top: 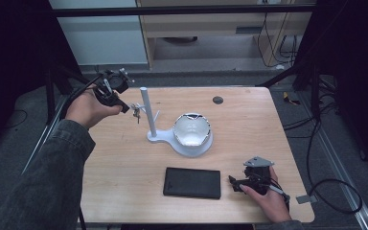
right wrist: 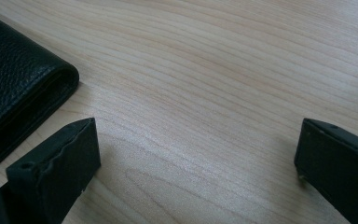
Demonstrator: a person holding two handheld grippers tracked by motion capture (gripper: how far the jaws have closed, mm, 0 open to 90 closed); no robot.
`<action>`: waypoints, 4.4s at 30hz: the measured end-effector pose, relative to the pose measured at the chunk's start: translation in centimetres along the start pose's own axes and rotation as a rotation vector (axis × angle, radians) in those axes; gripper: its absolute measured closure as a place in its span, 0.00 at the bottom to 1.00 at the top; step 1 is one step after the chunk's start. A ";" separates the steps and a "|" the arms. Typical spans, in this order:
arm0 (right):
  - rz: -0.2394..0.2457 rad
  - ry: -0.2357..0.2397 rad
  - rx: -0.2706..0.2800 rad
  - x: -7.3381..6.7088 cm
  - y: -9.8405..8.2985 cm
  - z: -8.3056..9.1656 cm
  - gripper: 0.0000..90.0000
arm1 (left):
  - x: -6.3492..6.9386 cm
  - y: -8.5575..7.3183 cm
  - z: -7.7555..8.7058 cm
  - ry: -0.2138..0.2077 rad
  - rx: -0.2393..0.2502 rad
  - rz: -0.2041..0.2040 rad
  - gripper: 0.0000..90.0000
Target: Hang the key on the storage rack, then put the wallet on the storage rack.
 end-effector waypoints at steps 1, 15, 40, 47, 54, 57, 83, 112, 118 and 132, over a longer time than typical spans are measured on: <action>0.000 0.000 0.000 0.0 0.0 0.0 0.00 | 0.0 0.1 -0.1 -0.001 0.000 0.003 0.93; 0.001 0.003 -0.001 0.0 0.0 0.0 0.00 | -0.4 0.8 -0.7 0.004 0.030 0.035 0.90; 0.004 0.002 -0.001 0.0 0.0 0.0 0.00 | 5.7 -5.7 -2.2 0.020 0.142 -0.052 0.21; 0.005 0.002 0.000 0.0 0.0 0.0 0.00 | 8.7 -8.0 -4.9 -0.047 0.198 -0.066 0.13; 0.004 0.003 0.000 0.0 0.0 0.0 0.00 | 11.0 -10.3 -7.8 -0.072 0.210 -0.054 0.13; 0.010 0.008 -0.005 0.0 0.0 0.2 0.04 | 12.5 -11.5 -9.3 -0.069 0.209 -0.073 0.16; 0.059 0.012 0.019 -0.3 0.3 1.2 0.11 | 18.6 -14.0 -15.7 -0.230 0.134 -0.189 0.95; 0.052 0.084 0.098 -1.7 1.0 2.2 0.12 | 18.6 -13.6 -15.6 -0.292 0.223 -0.153 0.97; 0.073 0.150 0.160 -4.0 2.6 3.2 0.13 | 18.3 -13.2 -15.8 -0.306 0.256 -0.142 0.97; 0.318 0.249 0.044 -11.3 4.9 1.3 0.07 | 17.2 -10.9 -14.9 -0.324 0.326 -0.125 0.96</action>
Point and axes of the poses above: each handheld gripper's, and its own axes: z roughly backward along the jaws, y roughly out of its top, x roughly to its right, the point moved 4 cm from there along -z, roughly forward along the jaws, and after that the axes turned 1 degree about -x, right-handed, at the moved point
